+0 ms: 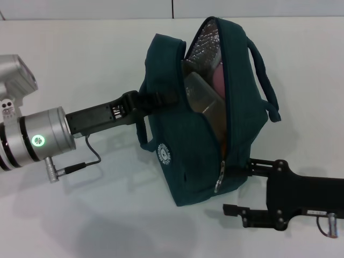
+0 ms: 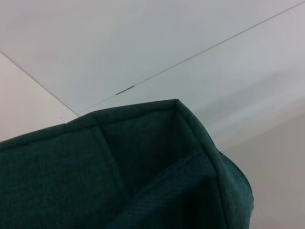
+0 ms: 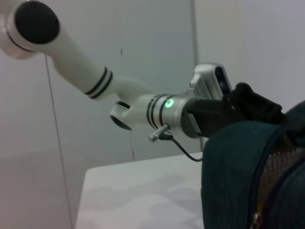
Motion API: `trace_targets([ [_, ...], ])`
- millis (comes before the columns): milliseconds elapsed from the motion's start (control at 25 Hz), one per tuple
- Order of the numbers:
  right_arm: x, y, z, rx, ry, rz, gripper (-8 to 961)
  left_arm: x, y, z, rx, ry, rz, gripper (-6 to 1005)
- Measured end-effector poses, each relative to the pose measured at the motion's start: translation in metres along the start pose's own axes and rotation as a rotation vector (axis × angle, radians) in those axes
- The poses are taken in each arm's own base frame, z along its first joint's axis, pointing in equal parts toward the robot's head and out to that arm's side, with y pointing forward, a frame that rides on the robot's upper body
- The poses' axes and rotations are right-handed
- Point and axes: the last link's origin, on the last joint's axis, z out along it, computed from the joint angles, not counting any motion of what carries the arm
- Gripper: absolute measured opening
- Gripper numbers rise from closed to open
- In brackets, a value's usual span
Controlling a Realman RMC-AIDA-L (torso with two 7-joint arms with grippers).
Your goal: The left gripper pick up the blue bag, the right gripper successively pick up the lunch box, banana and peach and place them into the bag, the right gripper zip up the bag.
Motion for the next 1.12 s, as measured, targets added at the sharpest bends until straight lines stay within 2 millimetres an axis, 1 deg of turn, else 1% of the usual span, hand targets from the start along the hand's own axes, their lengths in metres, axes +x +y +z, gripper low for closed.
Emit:
trace_targets([
  [280,0.001,0.0,0.015,-0.006,0.008,-0.015,701,-0.001,0.0,0.0,-0.001,-0.001,-0.003,44],
  [520,-0.002,0.007,0.027,-0.055,-0.003,-0.016,699,-0.002,0.0,0.0,-0.005,-0.003,-0.003,46],
  [640,-0.001,0.008,0.027,-0.05,-0.006,-0.01,699,-0.003,0.0,-0.002,-0.003,0.0,-0.007,46],
  [920,0.003,0.002,0.017,0.019,-0.01,0.014,697,-0.005,-0.001,-0.004,0.0,0.003,-0.011,48],
  [1120,0.003,0.001,0.015,0.03,-0.015,0.021,693,-0.005,-0.001,-0.003,-0.001,0.003,-0.012,49],
])
